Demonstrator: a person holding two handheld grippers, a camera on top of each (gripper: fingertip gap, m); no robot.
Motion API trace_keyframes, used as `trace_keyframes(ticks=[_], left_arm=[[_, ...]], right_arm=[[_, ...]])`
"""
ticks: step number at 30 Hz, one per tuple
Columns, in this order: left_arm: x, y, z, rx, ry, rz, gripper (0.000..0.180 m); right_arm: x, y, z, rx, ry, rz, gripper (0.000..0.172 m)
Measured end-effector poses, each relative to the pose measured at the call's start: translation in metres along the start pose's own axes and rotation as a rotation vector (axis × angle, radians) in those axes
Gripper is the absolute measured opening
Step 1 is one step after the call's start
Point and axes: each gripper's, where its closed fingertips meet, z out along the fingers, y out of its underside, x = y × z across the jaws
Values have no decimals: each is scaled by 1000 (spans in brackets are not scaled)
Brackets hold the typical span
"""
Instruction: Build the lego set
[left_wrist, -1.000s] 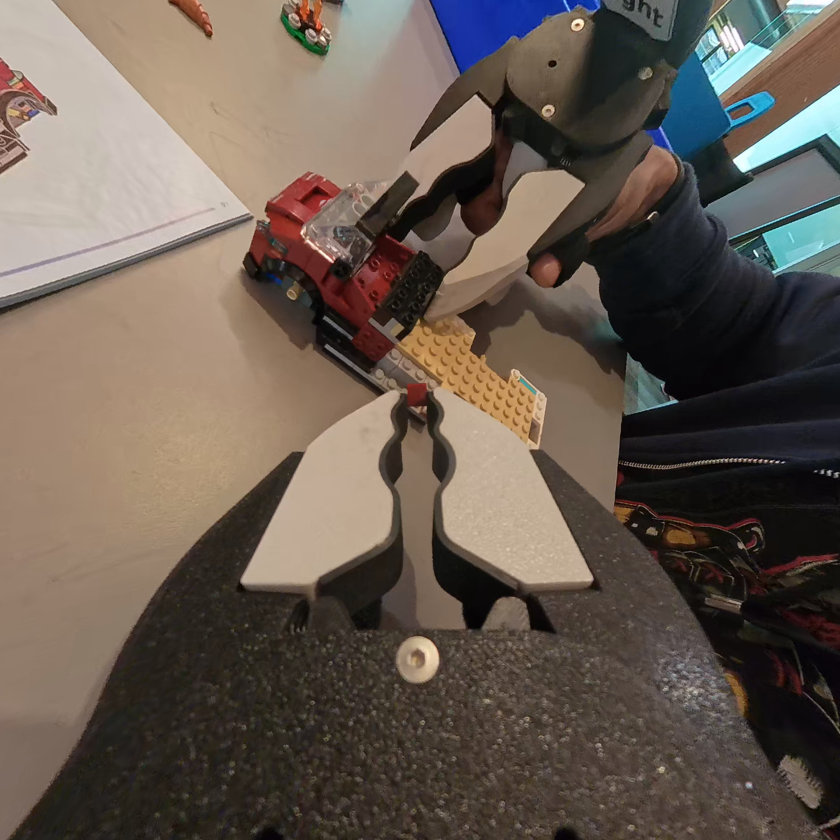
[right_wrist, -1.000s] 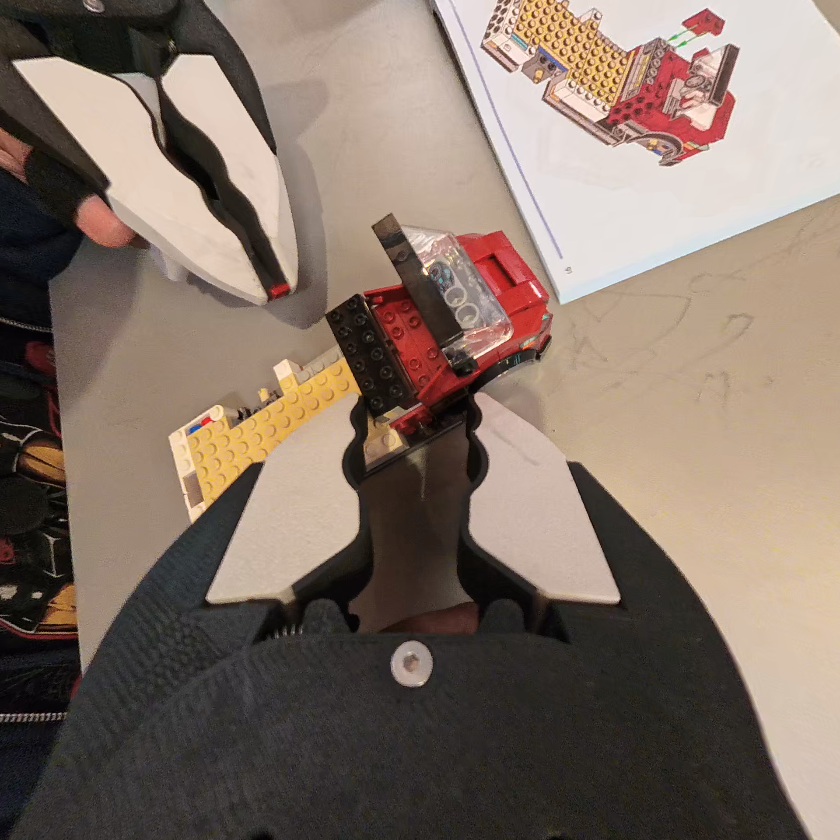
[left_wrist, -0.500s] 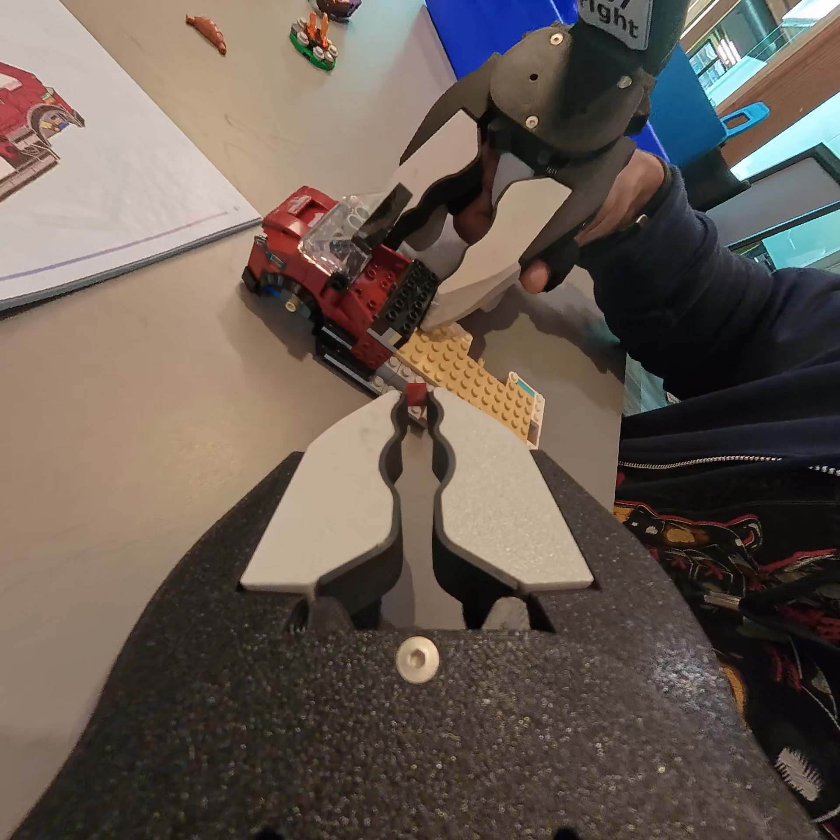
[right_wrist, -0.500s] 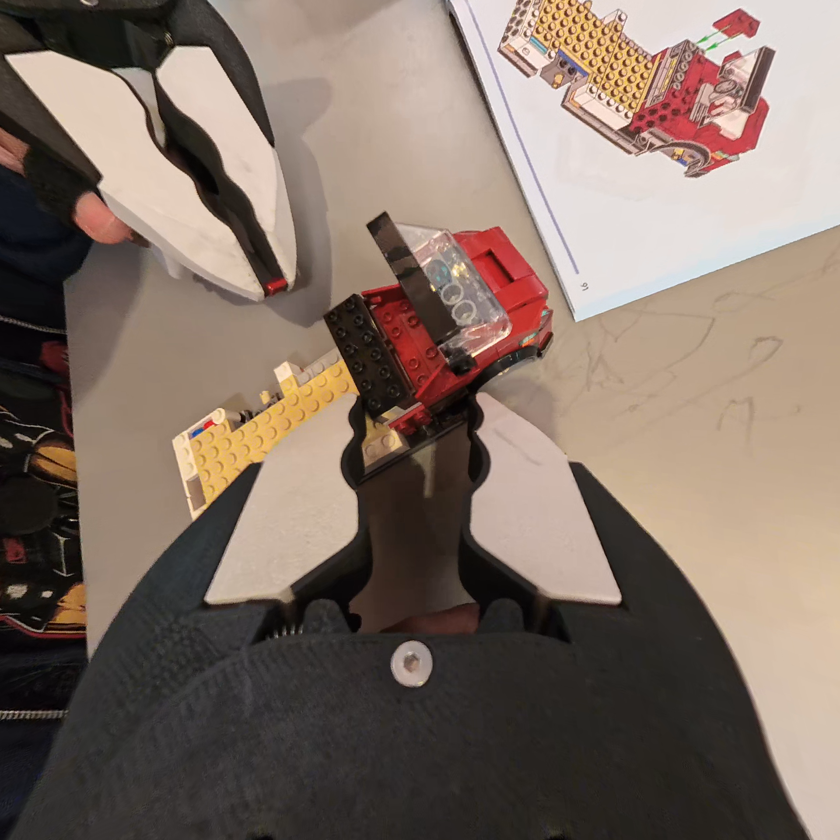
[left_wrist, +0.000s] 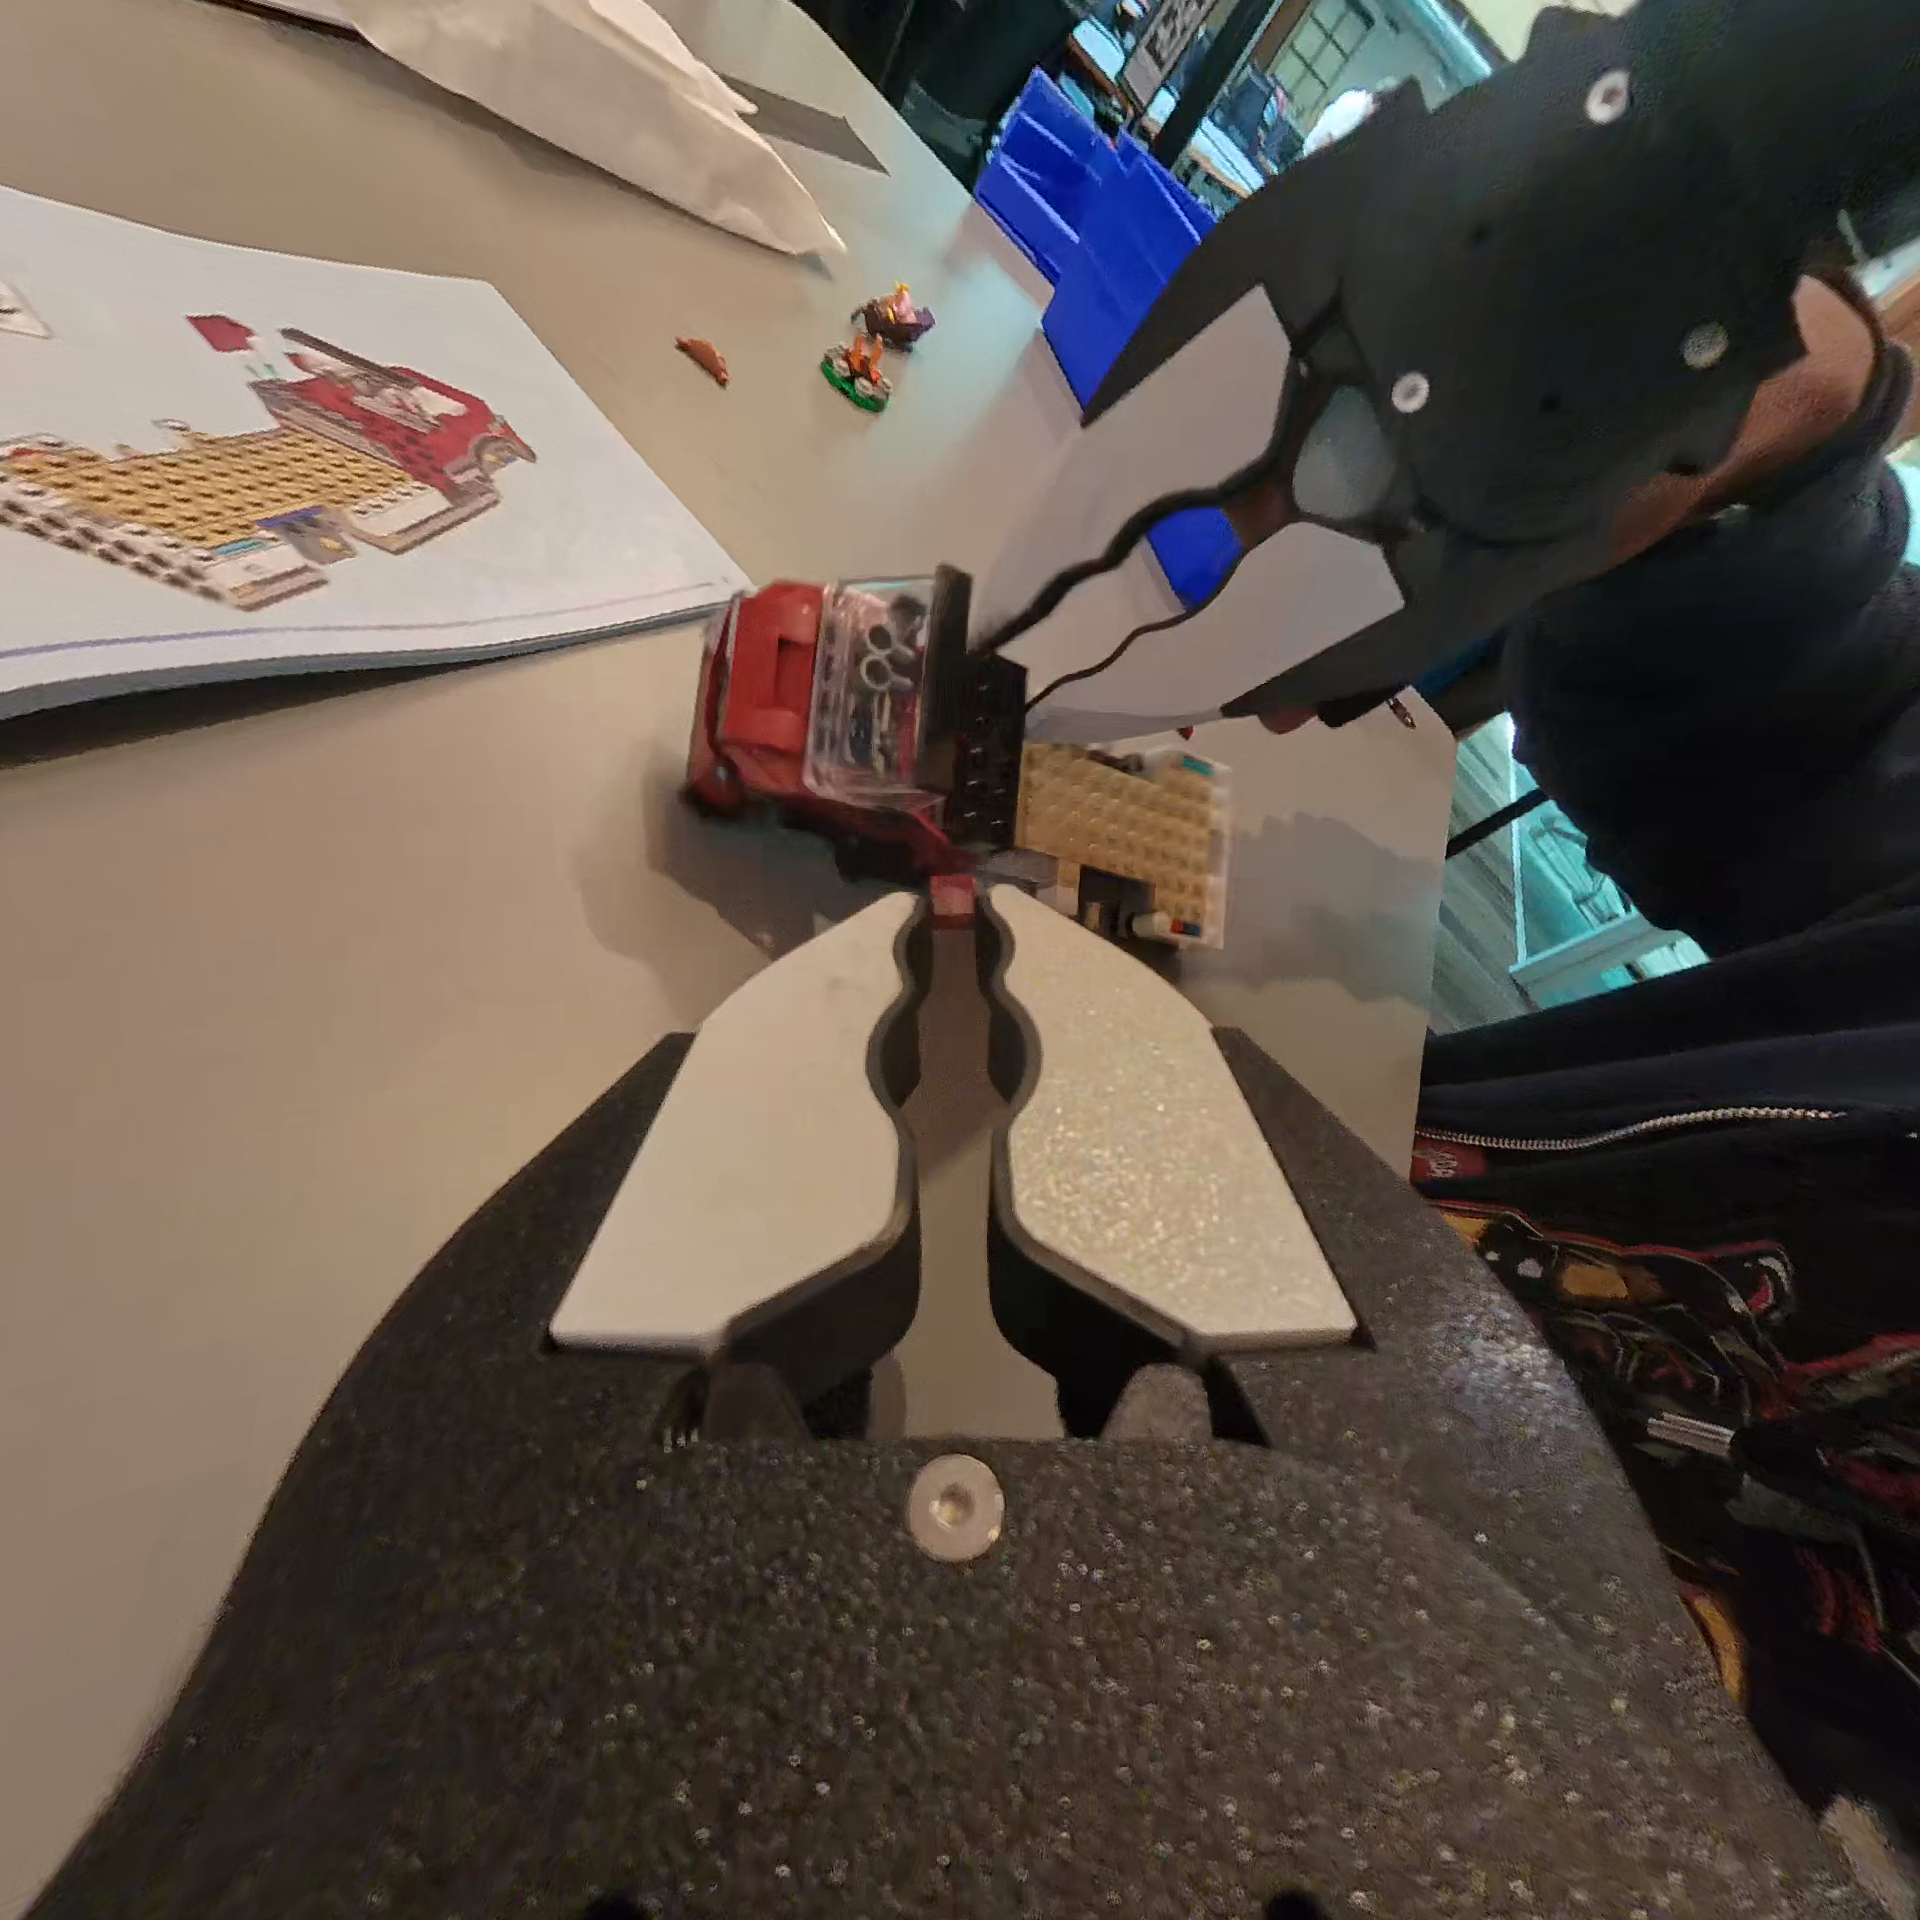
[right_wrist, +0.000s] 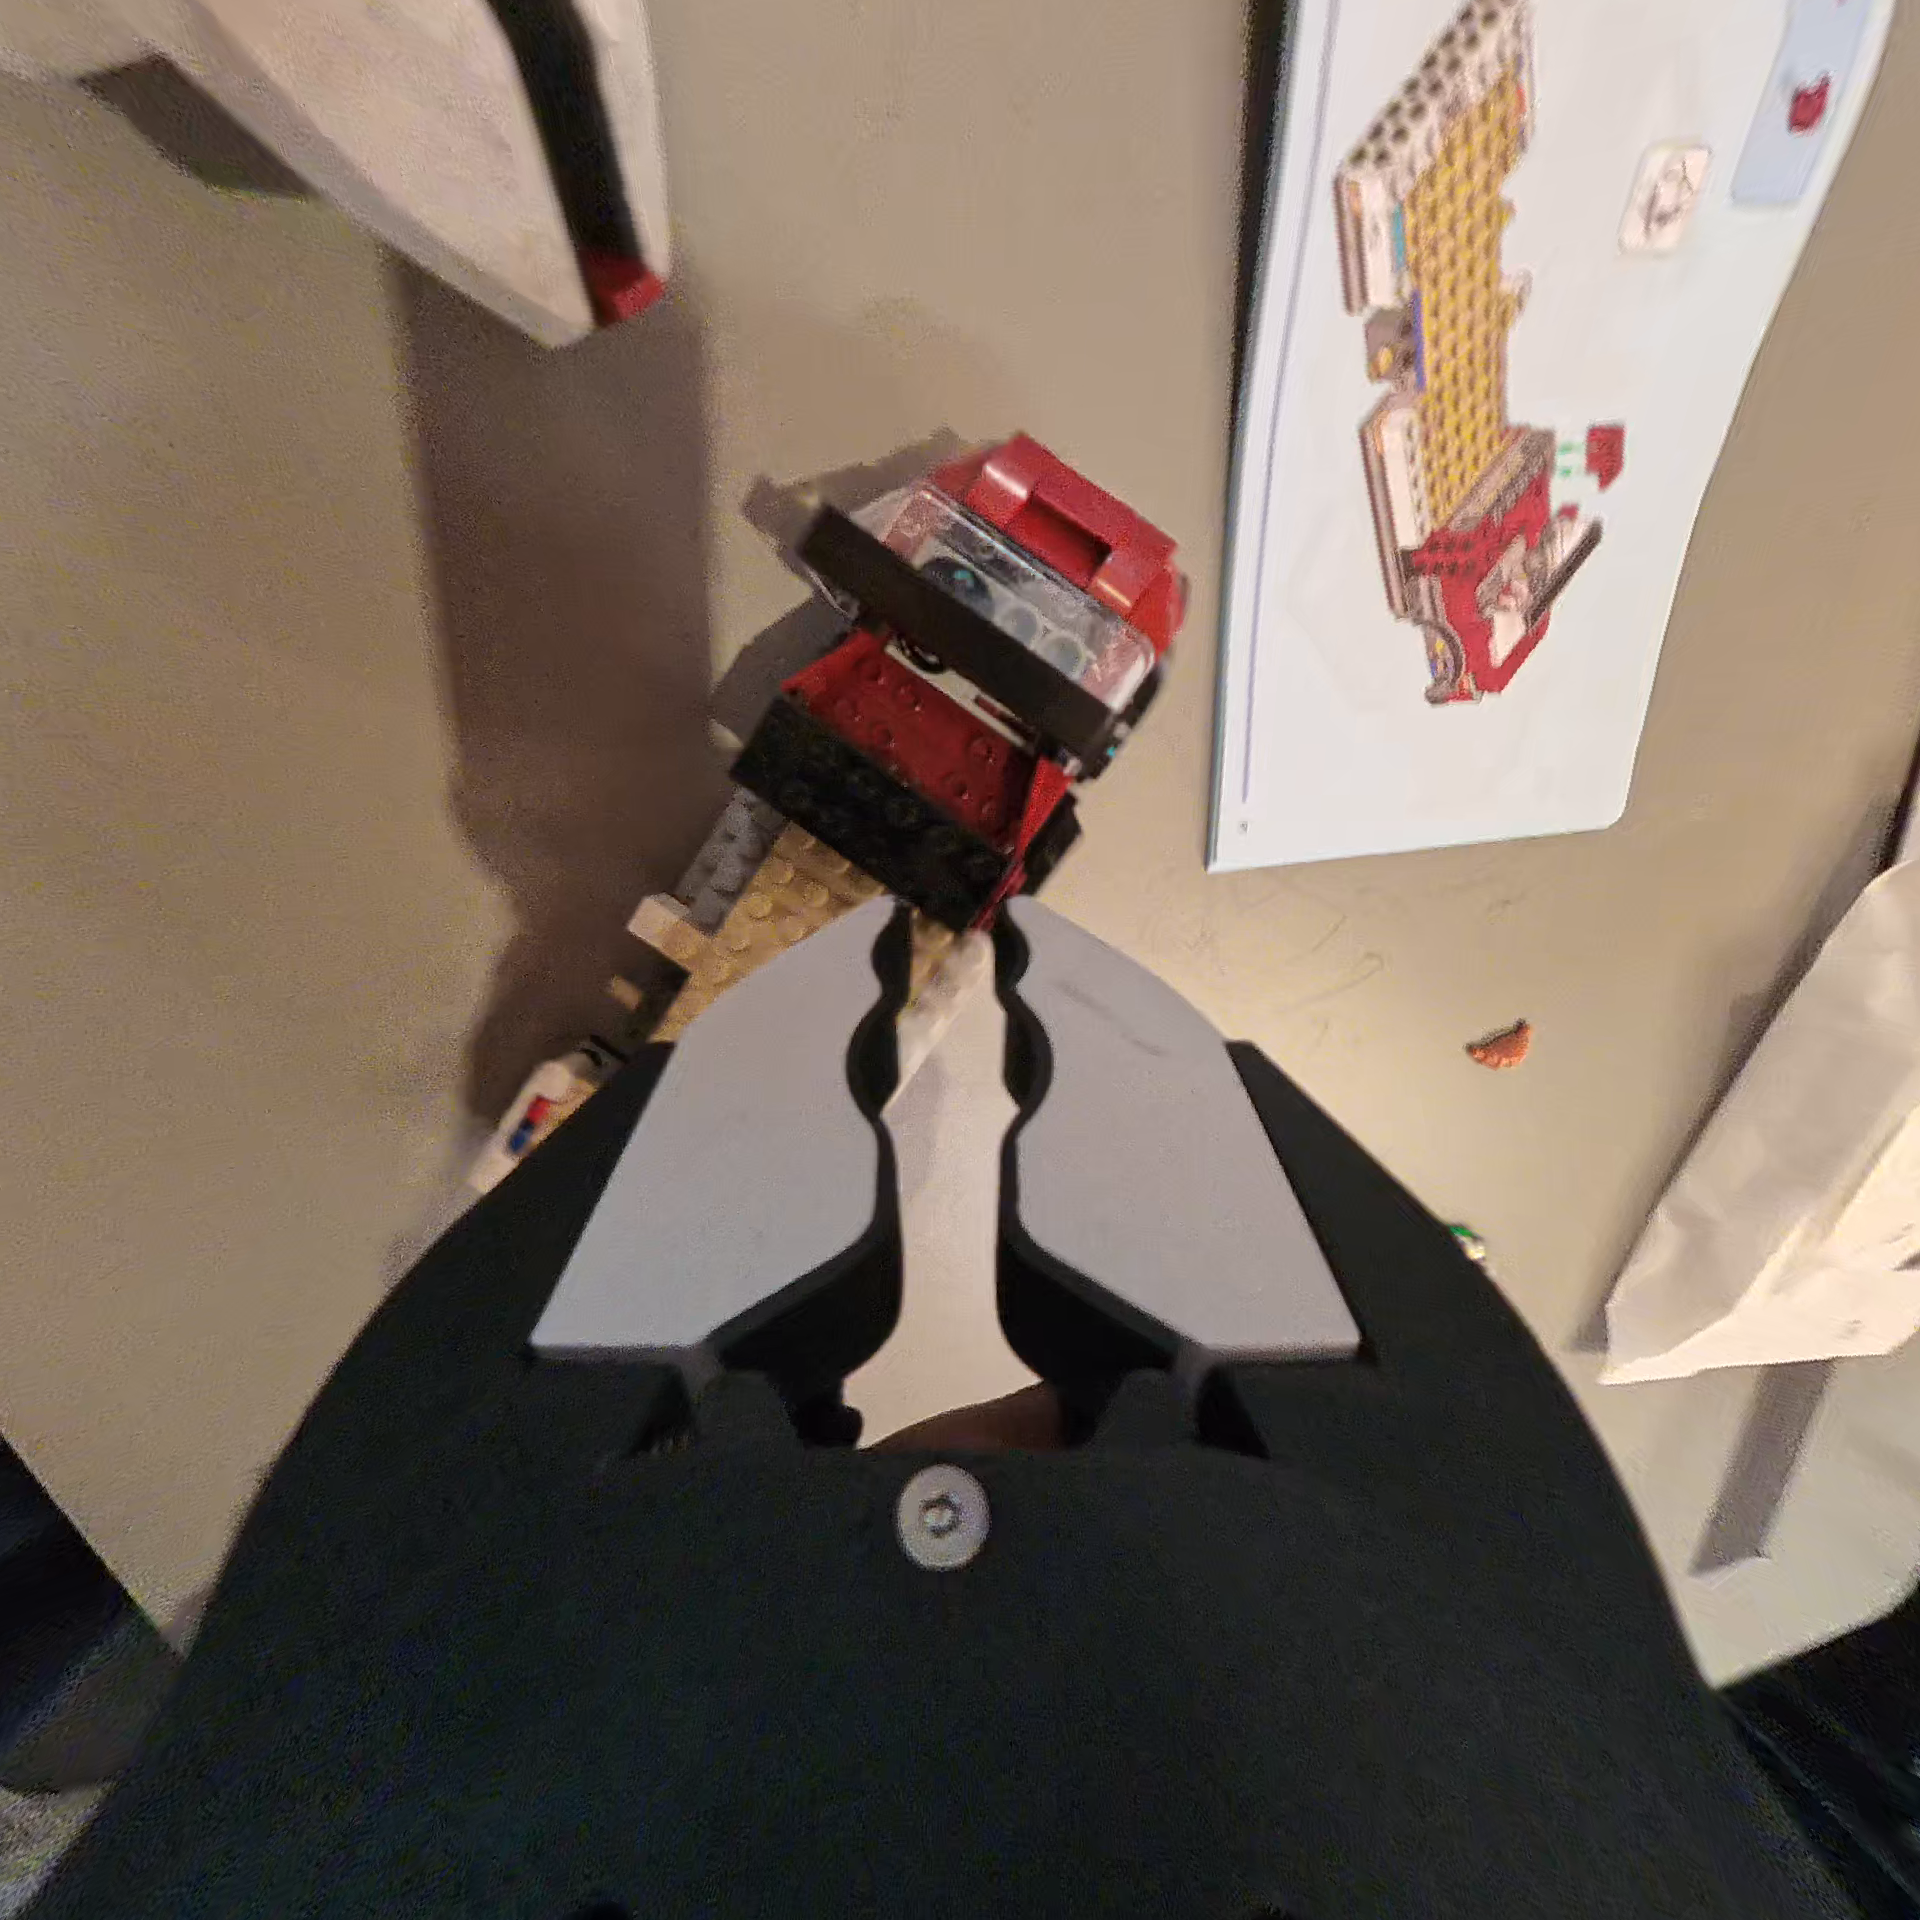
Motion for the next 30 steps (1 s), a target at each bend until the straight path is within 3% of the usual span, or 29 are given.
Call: trace_keyframes(ticks=[6, 14, 22, 30], left_arm=[[-7, 6, -19, 41, -7, -38, 7], [-5, 5, -24, 64, 26, -51, 7], [-6, 4, -26, 79, 29, -58, 7], [-6, 3, -27, 85, 34, -61, 7]], right_arm=[[-9, -11, 7, -35, -48, -24, 26], [-26, -23, 11, 162, -307, 182, 63], [-29, -34, 20, 169, -302, 205, 59], [-28, -37, 20, 137, -100, 134, 52]])
